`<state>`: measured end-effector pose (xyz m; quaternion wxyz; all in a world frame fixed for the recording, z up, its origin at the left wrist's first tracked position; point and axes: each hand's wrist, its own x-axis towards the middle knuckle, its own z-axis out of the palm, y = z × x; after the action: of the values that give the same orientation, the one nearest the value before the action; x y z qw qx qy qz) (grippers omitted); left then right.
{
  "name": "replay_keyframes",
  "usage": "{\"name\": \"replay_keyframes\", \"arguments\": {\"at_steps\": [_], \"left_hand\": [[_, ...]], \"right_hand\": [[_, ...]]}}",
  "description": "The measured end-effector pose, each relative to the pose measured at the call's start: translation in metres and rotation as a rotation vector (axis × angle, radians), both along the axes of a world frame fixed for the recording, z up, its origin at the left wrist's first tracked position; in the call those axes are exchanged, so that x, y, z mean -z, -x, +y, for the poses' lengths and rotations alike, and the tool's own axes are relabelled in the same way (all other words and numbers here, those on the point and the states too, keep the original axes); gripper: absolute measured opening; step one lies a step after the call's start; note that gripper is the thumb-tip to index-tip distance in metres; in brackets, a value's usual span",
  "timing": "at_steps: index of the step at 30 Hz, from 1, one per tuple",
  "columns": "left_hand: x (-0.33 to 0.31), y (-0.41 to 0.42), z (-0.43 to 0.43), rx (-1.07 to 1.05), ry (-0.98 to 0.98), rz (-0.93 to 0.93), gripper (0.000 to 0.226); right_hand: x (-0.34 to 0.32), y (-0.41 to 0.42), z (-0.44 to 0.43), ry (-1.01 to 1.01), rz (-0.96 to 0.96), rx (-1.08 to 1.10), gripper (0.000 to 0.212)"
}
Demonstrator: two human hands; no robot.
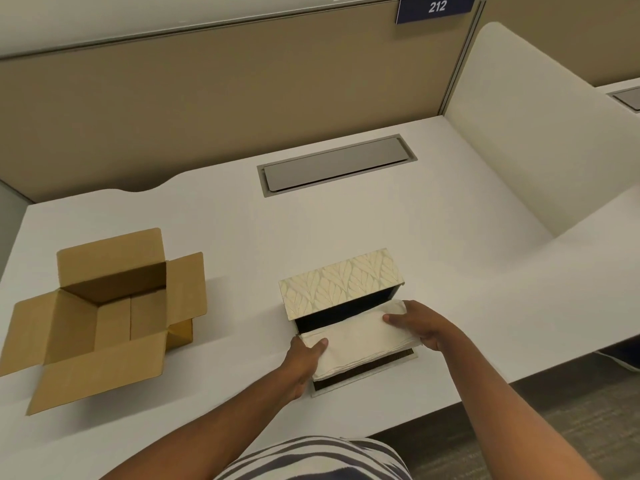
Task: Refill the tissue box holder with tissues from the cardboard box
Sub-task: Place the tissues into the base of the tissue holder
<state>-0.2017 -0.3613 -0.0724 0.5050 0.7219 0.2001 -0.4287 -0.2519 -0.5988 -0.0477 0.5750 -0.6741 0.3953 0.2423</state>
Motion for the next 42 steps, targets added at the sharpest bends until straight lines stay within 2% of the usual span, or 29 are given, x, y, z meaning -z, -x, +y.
{"name": "replay_keyframes", "arguments": {"at_steps": [11, 17, 23, 30, 36, 42], "left_hand": [[0.014, -0.009, -0.003, 0.036, -0.128, -0.013, 0.066], [0.015, -0.006, -0.004, 0.101, -0.252, -0.069, 0.072], [0.014, -0.007, -0.009, 0.307, -0.323, -0.109, 0.067], [0.008, -0.013, -0.011, 0.363, -0.334, -0.081, 0.068], [0.007, -0.007, -0.007, 0.382, -0.337, -0.134, 0.068], [0.001, -0.003, -0.004, 0.384, -0.316, -0.153, 0.069]], "right_hand": [[0.021, -0.008, 0.001, 0.024, 0.041, 0.0, 0.062], [0.03, -0.004, 0.008, 0.18, 0.004, -0.088, 0.069], [0.032, 0.002, 0.012, 0.338, -0.045, -0.192, 0.067], [0.032, 0.003, 0.006, 0.325, -0.036, -0.313, 0.067], [0.036, 0.007, 0.006, 0.463, -0.045, -0.432, 0.064], [0.039, 0.01, 0.016, 0.584, -0.086, -0.363, 0.063]]}}
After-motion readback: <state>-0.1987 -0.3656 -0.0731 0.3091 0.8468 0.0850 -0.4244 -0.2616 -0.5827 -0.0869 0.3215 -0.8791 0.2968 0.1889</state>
